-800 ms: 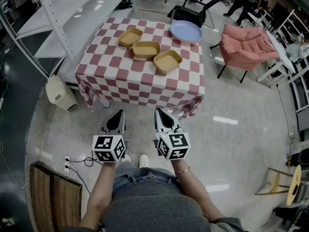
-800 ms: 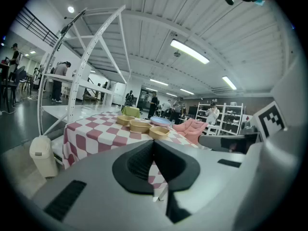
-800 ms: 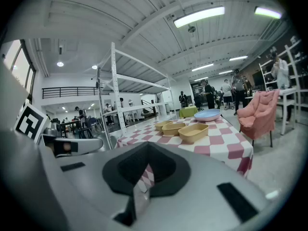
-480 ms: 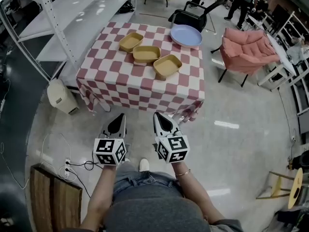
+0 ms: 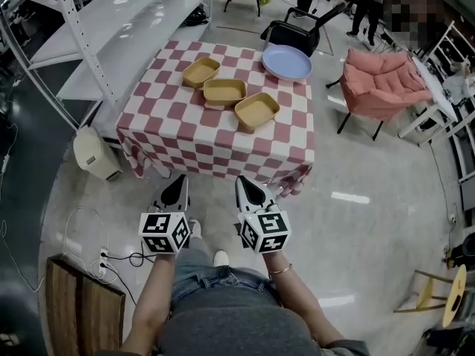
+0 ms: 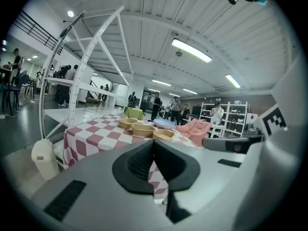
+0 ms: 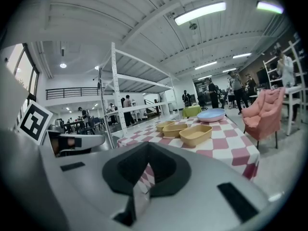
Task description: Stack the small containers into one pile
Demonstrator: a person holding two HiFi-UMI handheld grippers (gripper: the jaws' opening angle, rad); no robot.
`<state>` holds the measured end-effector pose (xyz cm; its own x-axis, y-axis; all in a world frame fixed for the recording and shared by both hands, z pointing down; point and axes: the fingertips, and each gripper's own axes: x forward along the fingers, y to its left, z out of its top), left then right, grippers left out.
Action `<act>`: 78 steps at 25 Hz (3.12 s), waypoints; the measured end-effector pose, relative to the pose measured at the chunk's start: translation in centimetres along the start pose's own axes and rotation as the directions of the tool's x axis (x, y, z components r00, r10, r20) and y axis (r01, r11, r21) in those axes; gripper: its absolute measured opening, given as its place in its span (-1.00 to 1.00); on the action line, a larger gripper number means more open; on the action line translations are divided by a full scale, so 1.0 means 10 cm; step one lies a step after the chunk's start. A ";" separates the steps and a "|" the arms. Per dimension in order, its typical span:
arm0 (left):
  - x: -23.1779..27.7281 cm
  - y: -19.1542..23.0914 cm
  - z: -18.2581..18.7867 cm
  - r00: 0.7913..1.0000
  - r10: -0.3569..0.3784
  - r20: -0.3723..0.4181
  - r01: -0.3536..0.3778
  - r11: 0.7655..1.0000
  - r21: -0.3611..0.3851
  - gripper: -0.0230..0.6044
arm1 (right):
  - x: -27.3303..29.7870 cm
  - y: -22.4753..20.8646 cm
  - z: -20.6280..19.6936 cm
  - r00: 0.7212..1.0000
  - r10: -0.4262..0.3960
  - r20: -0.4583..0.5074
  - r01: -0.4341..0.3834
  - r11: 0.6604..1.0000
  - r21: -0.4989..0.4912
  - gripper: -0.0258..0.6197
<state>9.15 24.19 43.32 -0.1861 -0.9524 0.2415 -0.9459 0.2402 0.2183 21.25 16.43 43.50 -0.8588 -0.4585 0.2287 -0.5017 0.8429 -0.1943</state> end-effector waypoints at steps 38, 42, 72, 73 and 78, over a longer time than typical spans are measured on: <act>2.63 2.17 0.81 0.992 -0.079 -0.100 0.078 0.997 -0.015 -0.88 | 3.05 -0.42 0.66 0.985 -0.164 -0.055 0.166 0.985 0.050 -0.89; 2.75 2.27 0.80 0.989 -0.080 -0.123 0.080 0.997 -0.011 -0.88 | 3.15 -0.41 0.68 0.983 -0.175 -0.060 0.178 0.983 0.040 -0.89; 3.72 0.66 0.47 0.835 -0.420 -0.356 0.480 0.872 0.095 -0.86 | 2.33 -1.69 0.64 0.844 -0.533 -0.054 0.533 0.823 0.197 -0.89; 3.72 0.55 0.44 0.821 -0.439 -0.366 0.501 0.861 0.091 -0.86 | 2.27 -1.72 0.63 0.835 -0.546 -0.059 0.546 0.813 0.203 -0.89; 3.66 0.13 0.20 0.754 -0.500 -0.426 0.569 0.821 0.044 -0.81 | 1.99 -1.83 0.58 0.793 -0.605 -0.066 0.604 0.768 0.213 -0.89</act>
<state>0.56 -10.76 50.54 0.4459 -0.7579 0.4761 -0.8942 -0.3534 0.2748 12.78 -9.74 46.05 -0.3706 -0.8553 0.3622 -0.9261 0.3104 -0.2145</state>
